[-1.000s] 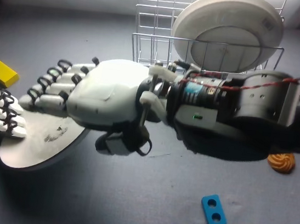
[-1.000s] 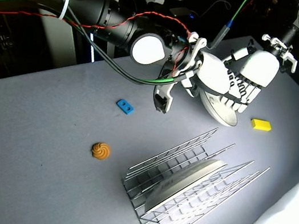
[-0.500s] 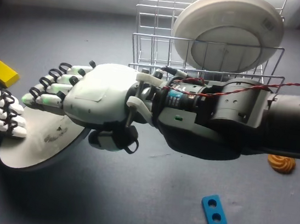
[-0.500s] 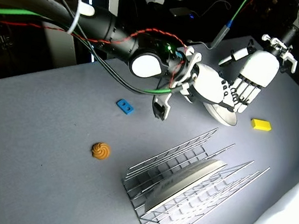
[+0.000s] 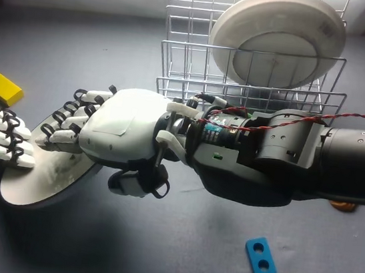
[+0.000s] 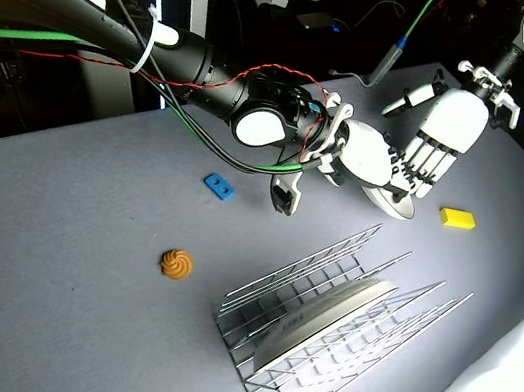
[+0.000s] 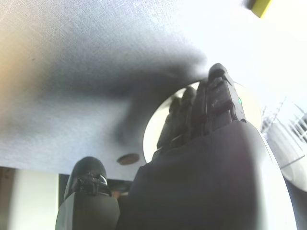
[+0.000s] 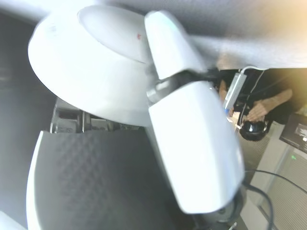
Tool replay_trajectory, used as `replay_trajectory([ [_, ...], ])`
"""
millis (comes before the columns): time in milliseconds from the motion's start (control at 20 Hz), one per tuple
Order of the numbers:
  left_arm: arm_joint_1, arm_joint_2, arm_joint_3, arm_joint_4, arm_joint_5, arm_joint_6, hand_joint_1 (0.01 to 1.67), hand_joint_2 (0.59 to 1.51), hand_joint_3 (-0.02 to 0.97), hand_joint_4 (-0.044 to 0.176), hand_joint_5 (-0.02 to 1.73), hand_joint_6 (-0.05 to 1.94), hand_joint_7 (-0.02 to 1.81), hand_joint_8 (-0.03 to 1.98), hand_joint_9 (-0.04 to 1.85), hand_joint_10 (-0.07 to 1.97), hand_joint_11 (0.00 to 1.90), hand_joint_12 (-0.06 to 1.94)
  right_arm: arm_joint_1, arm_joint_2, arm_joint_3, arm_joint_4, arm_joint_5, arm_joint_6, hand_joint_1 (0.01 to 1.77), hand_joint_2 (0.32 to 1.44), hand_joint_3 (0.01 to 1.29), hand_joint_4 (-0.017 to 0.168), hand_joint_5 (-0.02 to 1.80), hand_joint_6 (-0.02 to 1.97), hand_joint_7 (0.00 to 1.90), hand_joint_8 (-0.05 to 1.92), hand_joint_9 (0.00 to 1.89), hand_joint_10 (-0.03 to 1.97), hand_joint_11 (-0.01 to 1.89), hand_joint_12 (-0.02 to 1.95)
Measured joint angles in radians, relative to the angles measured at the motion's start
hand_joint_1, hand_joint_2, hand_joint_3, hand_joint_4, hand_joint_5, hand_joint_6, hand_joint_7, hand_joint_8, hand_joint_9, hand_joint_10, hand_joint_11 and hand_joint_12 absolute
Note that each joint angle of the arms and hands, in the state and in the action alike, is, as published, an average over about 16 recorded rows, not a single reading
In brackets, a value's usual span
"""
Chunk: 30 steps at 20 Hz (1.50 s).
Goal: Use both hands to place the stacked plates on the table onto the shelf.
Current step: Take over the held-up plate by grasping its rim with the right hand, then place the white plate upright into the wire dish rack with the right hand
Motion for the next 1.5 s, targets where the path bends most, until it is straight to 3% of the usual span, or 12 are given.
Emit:
replay_trajectory([
  [350,-0.009,-0.001,0.0,0.005,-0.002,-0.001,0.02,1.056,0.02,-0.006,0.0,-0.02,-0.01,-0.01,-0.01,-0.04,0.02,-0.01,-0.006,0.002,0.0,-0.004,0.035,-0.009,1.13,1.13,0.01,0.003,0.56,0.47,0.62,0.32,0.71,0.06,0.44,1.15],
  [600,-0.048,0.0,-0.002,0.022,-0.007,-0.006,0.02,1.057,0.021,-0.005,0.0,-0.01,0.0,-0.01,-0.01,-0.02,0.02,-0.01,-0.006,0.005,-0.001,-0.006,0.059,-0.014,1.09,1.09,0.02,0.001,0.7,0.79,0.79,0.65,0.93,0.33,0.67,1.32],
  [850,-0.105,0.006,-0.003,0.04,-0.017,-0.017,0.02,1.062,0.021,-0.004,0.01,0.0,0.01,-0.01,0.0,-0.01,0.02,-0.01,-0.006,0.012,-0.006,-0.006,0.07,-0.016,1.12,1.06,0.02,-0.001,0.71,1.03,0.82,1.0,0.95,0.69,0.77,1.39],
  [1150,-0.187,0.02,-0.003,0.057,-0.03,-0.035,0.02,1.06,0.021,-0.001,0.02,0.01,0.02,0.0,0.01,0.01,0.02,-0.01,0.0,0.032,-0.027,-0.004,0.071,-0.019,1.15,1.05,0.02,-0.005,0.72,1.05,0.84,1.2,0.89,1.04,0.75,1.42],
  [1300,-0.216,0.027,0.001,0.058,-0.037,-0.044,0.01,1.059,0.021,-0.001,0.02,0.02,0.02,0.0,0.02,0.01,0.02,-0.01,0.008,0.049,-0.043,-0.008,0.071,-0.024,1.16,1.05,0.01,-0.005,0.73,1.05,0.85,1.25,0.86,1.15,0.73,1.44],
  [1500,-0.245,0.034,0.01,0.062,-0.045,-0.054,0.01,1.058,0.02,-0.002,0.02,0.02,0.02,0.0,0.02,0.01,0.02,-0.01,0.023,0.076,-0.078,-0.024,0.076,-0.037,1.17,1.05,0.01,-0.004,0.77,1.04,0.87,1.31,0.83,1.13,0.69,1.5],
])
